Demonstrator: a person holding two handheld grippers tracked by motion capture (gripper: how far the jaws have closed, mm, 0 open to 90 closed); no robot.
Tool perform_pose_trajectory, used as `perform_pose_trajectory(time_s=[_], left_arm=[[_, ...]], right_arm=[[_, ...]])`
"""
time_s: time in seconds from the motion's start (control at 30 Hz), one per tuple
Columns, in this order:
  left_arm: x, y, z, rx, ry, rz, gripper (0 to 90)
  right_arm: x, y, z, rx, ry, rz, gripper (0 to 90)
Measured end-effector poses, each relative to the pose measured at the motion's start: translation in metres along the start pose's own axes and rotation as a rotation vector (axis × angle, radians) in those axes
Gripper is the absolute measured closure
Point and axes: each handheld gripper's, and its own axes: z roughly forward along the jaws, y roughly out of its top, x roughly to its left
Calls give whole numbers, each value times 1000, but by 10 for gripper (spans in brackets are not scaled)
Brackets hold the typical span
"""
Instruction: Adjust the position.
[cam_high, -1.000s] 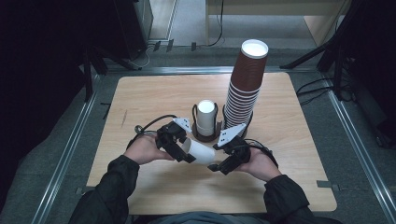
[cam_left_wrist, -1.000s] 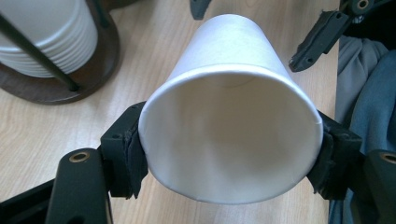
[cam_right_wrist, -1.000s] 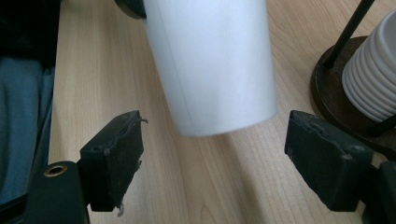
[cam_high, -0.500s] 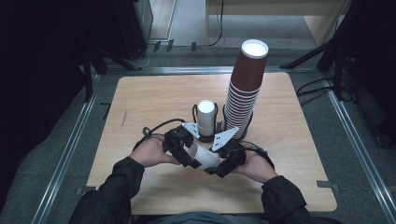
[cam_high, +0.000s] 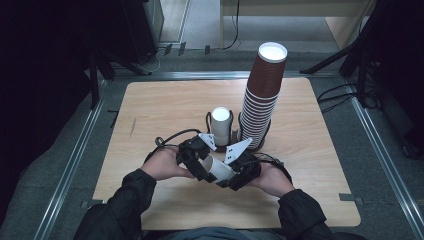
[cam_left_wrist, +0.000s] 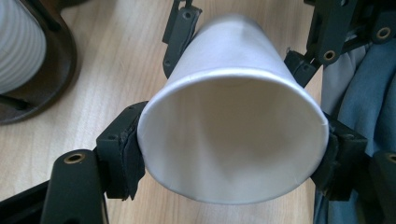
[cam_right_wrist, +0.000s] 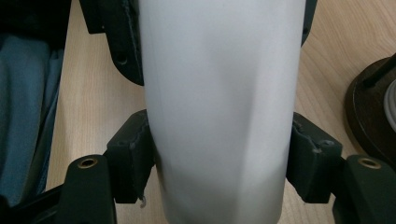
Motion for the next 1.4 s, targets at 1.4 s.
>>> perform_pose_trajectory(time_s=[1.4], left_arm=[[9, -25, -19, -253, 31, -55, 87]], right_arm=[[-12, -8, -25, -135, -27, 96, 322]])
